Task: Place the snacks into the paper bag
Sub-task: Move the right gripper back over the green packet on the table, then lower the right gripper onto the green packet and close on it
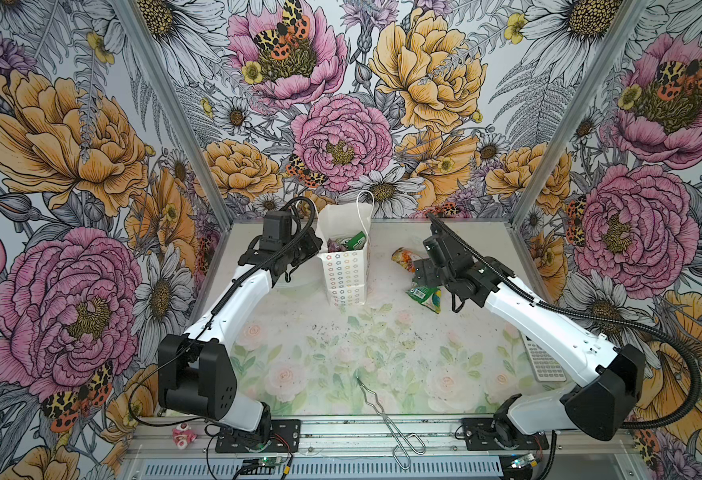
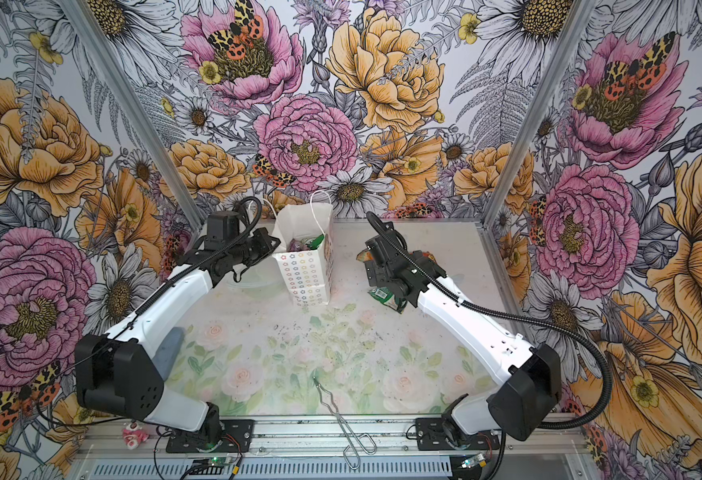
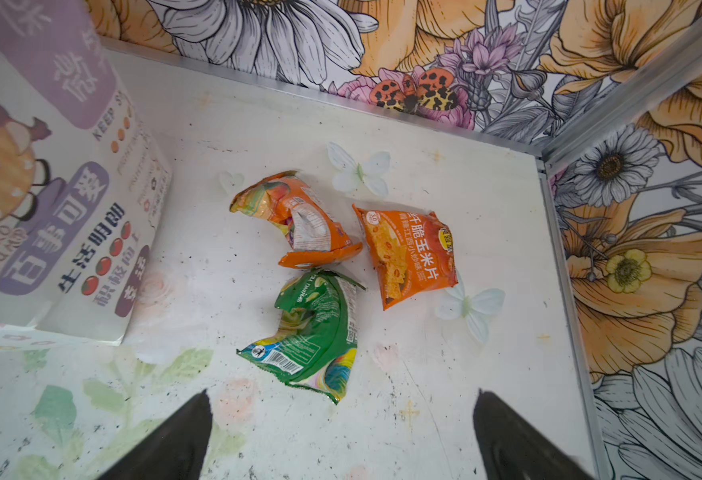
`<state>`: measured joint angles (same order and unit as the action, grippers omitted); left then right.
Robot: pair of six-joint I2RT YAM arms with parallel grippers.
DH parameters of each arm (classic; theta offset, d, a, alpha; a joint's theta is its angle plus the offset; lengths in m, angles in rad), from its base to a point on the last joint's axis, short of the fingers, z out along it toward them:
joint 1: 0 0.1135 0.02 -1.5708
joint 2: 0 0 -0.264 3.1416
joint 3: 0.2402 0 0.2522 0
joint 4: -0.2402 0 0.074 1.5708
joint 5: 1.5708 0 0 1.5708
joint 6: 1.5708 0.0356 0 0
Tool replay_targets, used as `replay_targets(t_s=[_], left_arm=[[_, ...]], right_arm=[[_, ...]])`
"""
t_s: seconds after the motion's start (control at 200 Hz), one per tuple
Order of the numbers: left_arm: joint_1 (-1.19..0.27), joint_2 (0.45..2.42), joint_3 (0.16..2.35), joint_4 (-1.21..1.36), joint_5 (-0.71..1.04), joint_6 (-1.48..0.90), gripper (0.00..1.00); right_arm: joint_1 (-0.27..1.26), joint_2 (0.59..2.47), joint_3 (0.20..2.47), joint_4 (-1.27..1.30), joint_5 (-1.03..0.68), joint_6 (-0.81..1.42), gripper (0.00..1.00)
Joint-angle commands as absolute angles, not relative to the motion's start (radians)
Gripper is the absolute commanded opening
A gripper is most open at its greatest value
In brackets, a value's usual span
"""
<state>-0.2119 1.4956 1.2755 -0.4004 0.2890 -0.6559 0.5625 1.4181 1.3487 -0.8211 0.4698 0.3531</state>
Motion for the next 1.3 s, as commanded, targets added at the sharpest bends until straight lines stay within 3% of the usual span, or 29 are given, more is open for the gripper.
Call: replay_targets(t_s=[0.0, 0.5, 1.296], left_arm=[[-0.221, 1.497, 1.305, -0.402, 0.282, -0.652, 0.0], [-0.219, 1.5, 1.304, -0.402, 0.273, -0.652, 0.0], [-0.205, 1.496, 1.292, -0.402, 0.278, -0.653, 0.0]], right_arm=[[0.502, 1.425, 1.326, -0.814, 0.418, 0.455, 1.0], [0.315, 1.632, 1.412, -0.813, 0.018, 0.595, 1.0], [0.301, 1.893, 1.48, -0.808, -0.019, 0.596, 1.0]])
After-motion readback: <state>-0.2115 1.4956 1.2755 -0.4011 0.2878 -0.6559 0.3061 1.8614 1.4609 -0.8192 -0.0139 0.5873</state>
